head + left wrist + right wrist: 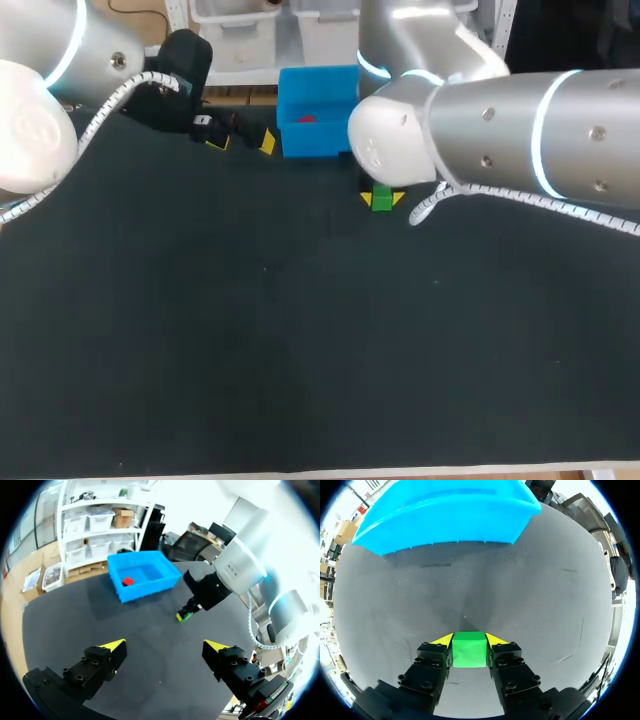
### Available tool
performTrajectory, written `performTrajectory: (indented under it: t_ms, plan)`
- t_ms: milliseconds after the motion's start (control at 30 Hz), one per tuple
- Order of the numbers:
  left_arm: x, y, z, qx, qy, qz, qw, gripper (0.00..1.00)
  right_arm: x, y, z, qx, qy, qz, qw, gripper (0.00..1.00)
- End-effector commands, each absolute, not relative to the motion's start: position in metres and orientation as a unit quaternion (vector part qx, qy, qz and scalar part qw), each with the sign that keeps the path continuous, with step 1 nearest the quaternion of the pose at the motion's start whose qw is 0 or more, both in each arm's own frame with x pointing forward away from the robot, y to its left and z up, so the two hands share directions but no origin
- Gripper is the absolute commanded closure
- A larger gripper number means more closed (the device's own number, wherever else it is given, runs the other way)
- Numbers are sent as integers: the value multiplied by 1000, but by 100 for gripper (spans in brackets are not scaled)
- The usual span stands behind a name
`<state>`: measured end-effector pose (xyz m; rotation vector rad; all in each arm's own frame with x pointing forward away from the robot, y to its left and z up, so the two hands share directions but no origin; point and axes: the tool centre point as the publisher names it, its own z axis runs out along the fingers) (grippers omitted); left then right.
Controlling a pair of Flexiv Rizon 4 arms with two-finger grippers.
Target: Use the left arm to pick the red cube and place it into the blue plastic box first, then use the right arm to grasp the green cube and put it into the same blue plastic box after the first action is fully finished.
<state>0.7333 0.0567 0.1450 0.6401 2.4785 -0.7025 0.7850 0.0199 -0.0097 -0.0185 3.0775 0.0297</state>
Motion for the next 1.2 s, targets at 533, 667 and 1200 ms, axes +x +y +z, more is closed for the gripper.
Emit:
performTrajectory:
  t_ms: [533, 667, 1200]
  plan:
    - [733, 58, 144, 236, 904, -260, 243, 0, 782, 6, 89, -14, 995, 47, 90, 100]
    - [733, 58, 144, 236, 904, -260, 243, 0, 786, 11, 96, -11, 994, 49, 98, 100]
    - [733, 58, 144, 236, 904, -260, 243, 0, 829, 22, 136, -79, 969, 122, 201, 100]
